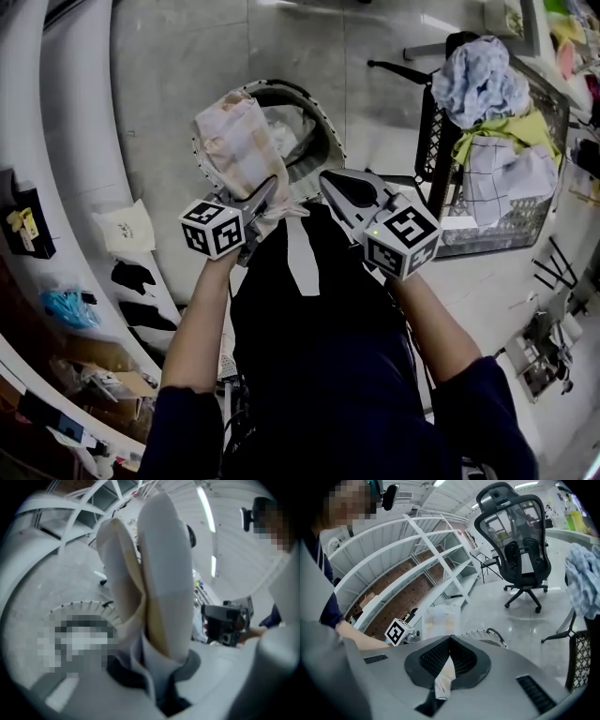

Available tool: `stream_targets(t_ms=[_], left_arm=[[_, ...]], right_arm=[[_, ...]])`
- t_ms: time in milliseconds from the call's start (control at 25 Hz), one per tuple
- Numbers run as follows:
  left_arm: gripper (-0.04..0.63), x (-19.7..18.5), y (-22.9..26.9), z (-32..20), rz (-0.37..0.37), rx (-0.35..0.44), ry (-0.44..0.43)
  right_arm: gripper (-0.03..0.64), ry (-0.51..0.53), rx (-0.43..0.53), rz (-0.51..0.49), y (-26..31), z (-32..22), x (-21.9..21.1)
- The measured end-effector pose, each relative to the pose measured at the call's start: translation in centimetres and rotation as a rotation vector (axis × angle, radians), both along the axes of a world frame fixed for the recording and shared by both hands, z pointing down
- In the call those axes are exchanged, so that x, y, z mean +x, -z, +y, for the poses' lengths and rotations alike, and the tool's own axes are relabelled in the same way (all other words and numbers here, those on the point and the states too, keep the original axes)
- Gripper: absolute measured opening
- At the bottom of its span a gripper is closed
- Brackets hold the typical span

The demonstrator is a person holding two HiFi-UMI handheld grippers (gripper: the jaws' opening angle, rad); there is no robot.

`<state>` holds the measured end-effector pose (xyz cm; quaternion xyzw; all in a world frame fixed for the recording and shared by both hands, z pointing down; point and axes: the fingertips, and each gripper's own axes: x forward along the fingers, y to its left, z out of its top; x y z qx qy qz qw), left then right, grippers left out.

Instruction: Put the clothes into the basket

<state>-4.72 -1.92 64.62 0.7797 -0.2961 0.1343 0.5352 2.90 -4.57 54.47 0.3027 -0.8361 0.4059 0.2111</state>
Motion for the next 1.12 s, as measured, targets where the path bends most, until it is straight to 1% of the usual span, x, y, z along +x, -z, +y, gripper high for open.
stream_targets(t_ms=[160, 320, 560, 680, 760, 920, 1000, 1120], left_arm=[[0.075, 1.2, -4.9, 0.0, 0.019, -0.092, 0.042], [0.075, 2.2, -9.4, -0.1, 0.025, -0.162, 0.088], [0.077, 3.6, -15.6, 0.3, 0.008, -0.237, 0.074], [0.077, 4.2, -18.8, 0.5, -0.017, -0.295, 0.052], [0.077, 4.3, -20.8, 0.7, -0.035, -0.340, 0.055], [0.077, 5.0, -23.6, 0.8, -0.011, -0.428, 0.113], [0.077, 5.5, -24.5, 0.5, -0.001, -0.448, 0.142], [0.080, 6.5, -25.5, -0.1, 0.010, -0.473, 0.161]], right_arm=[[0.006, 0.012, -0.044, -0.003, -2.5, 0.5, -0.1], [0.006, 0.018, -0.078, 0.001, -5.2, 1.0, 0.3], [0.006, 0.045, -0.103, 0.021, -10.3, 0.5, 0.8], [0.006, 0.045, -0.124, 0.024, -12.6, 0.0, 0.8], [0.008, 0.046, -0.139, 0.025, -13.6, 0.0, 0.7], [0.006, 0.038, -0.161, 0.024, -14.9, 0.2, 1.0], [0.008, 0.035, -0.168, 0.028, -15.3, 0.3, 1.6], [0.006, 0.031, -0.180, 0.039, -15.8, 0.6, 2.9]])
